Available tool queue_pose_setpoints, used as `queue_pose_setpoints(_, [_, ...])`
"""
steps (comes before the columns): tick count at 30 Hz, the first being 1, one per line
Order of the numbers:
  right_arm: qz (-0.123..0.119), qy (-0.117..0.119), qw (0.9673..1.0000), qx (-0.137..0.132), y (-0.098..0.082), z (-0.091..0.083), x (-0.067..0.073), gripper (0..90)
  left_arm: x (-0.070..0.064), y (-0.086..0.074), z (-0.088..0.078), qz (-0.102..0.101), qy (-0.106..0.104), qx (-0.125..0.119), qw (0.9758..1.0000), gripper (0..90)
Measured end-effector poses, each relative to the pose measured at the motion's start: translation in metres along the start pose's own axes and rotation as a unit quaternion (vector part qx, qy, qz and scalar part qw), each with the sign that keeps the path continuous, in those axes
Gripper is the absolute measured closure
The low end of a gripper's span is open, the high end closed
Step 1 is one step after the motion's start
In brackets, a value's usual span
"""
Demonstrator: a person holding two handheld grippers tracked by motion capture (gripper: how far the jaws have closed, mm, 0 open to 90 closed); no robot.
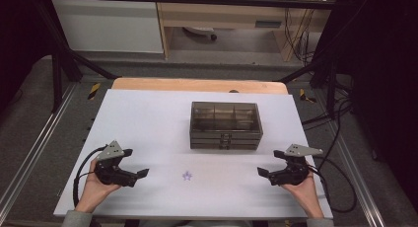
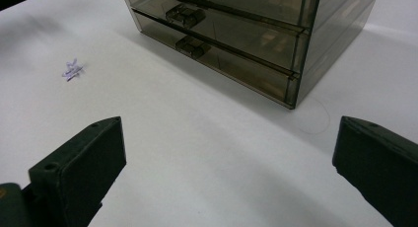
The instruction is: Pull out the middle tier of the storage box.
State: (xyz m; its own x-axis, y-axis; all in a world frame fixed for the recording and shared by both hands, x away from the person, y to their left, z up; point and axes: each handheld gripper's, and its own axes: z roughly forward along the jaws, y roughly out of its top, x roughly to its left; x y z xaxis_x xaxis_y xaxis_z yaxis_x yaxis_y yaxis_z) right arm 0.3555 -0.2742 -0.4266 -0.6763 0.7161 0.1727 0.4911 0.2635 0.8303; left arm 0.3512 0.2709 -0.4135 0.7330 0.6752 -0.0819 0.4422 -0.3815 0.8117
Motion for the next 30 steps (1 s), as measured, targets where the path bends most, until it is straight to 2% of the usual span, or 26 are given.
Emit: queue_pose_setpoints(30, [-0.009, 0.000, 1.0000, 0.005, 0.0023, 0.0017, 0.0044, 0.5, 0.0018, -0.0005, 0.0000, 0.003, 0.003, -0.001, 1.0000, 1.7])
